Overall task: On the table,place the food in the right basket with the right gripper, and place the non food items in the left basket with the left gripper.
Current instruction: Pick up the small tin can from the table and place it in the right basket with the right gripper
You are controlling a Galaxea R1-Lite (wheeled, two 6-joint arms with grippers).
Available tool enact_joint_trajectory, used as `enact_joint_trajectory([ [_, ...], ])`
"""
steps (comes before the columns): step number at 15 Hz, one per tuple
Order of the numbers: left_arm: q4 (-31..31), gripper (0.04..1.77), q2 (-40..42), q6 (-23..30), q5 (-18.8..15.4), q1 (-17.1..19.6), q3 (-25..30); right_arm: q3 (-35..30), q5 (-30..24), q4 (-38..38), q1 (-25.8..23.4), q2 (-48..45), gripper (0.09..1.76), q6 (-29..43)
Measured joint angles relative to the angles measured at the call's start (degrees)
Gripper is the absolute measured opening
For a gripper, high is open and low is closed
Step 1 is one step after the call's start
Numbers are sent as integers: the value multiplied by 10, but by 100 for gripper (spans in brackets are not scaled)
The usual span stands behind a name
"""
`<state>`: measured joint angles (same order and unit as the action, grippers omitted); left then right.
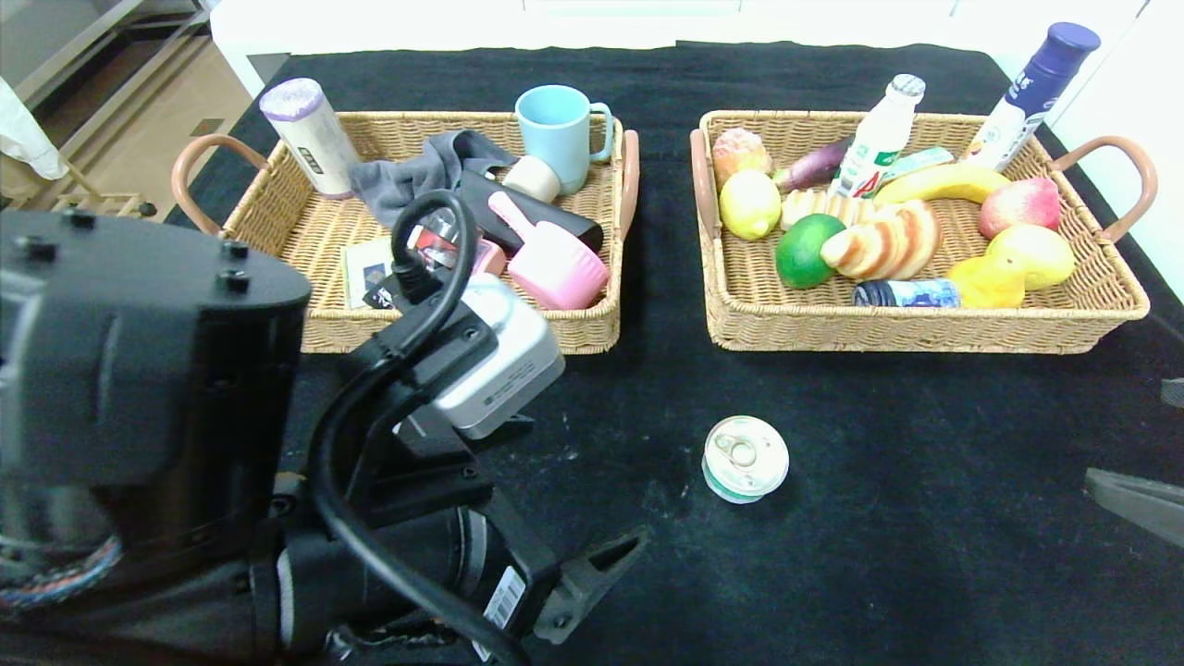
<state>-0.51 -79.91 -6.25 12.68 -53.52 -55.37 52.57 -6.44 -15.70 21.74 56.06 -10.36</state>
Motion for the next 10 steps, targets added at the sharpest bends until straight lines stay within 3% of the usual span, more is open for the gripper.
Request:
enact_joint_trajectory([
  [7,154,171,71,-16,-14,41,148,-1,0,0,32,35,171,12],
  [10,182,171,84,-17,-22,55,181,-2,3,1,45,45,171,25],
])
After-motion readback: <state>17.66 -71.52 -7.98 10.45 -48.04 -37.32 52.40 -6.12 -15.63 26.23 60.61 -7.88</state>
